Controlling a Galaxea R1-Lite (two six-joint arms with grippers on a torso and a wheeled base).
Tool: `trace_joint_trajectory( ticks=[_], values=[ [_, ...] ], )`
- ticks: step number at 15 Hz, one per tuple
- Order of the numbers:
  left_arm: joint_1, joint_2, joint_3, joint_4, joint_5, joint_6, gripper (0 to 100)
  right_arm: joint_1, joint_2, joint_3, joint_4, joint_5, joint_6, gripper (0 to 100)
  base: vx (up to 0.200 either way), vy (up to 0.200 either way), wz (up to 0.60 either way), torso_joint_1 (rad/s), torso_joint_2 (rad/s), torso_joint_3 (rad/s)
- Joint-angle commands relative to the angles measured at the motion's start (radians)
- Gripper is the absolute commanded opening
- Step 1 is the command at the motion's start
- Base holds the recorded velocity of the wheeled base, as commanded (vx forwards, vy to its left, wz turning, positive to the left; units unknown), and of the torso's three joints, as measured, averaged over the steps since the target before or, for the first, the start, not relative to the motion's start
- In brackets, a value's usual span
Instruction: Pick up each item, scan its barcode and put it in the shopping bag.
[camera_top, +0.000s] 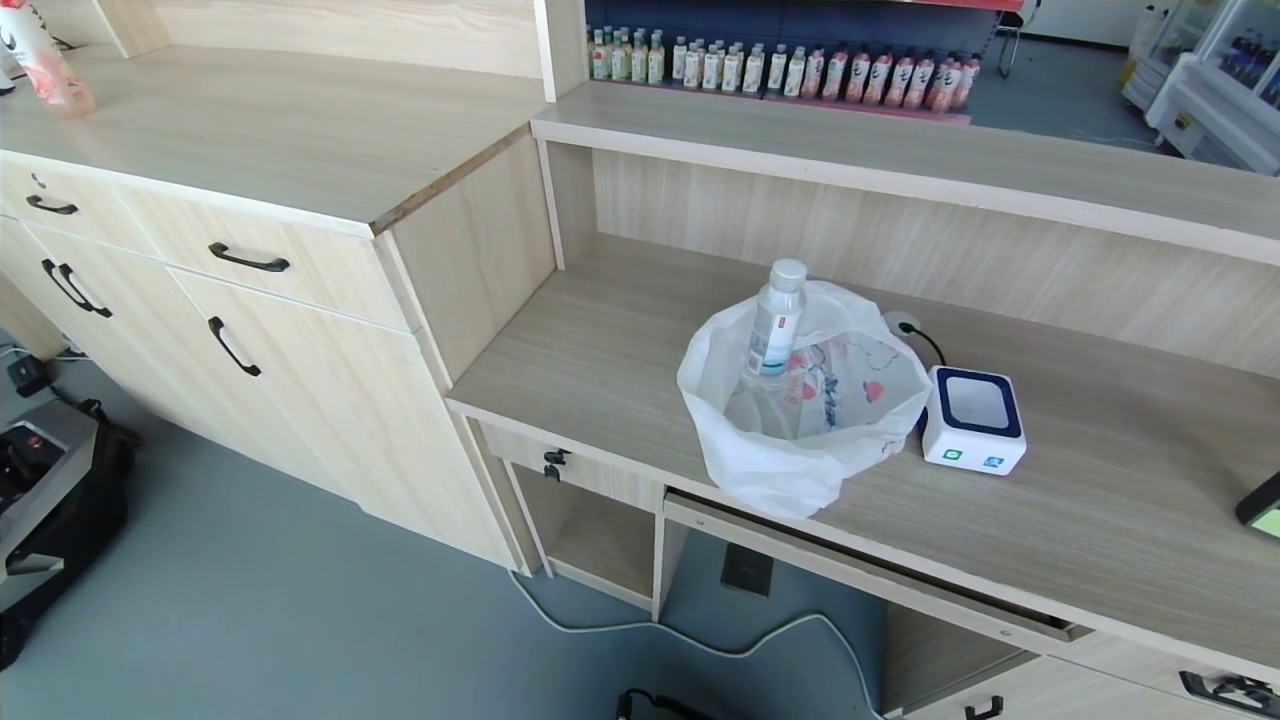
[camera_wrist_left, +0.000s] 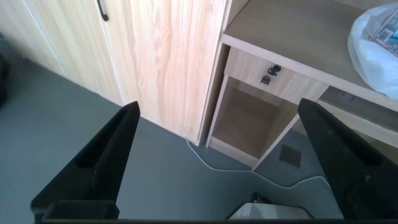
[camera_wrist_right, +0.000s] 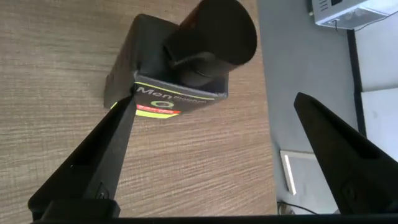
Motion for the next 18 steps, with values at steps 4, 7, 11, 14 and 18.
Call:
trace_joint_trajectory(
  ticks=[4,7,11,14,18],
  values=[
    [0.000,0.000,0.000,0.000,0.000,0.000,100,0.033,0.006,-0.002,-0.003,-0.001,0.019,100,0.000,0.000,0.00,0.000,0.00,0.000],
    [0.000,0.000,0.000,0.000,0.000,0.000,100,0.039,0.024,-0.001,-0.002,-0.001,0.042,100,0.000,0.000,0.00,0.000,0.00,0.000],
    [0.000,0.000,0.000,0.000,0.000,0.000,100,0.071,0.059,-0.012,-0.008,0.002,0.096,100,0.000,0.000,0.00,0.000,0.00,0.000],
    [0.000,0.000,0.000,0.000,0.000,0.000,100,0.099,0.082,-0.042,-0.009,0.007,0.119,100,0.000,0.000,0.00,0.000,0.00,0.000],
    [0.000,0.000,0.000,0.000,0.000,0.000,100,0.133,0.109,-0.078,-0.011,0.016,0.131,100,0.000,0.000,0.00,0.000,0.00,0.000]
  ],
)
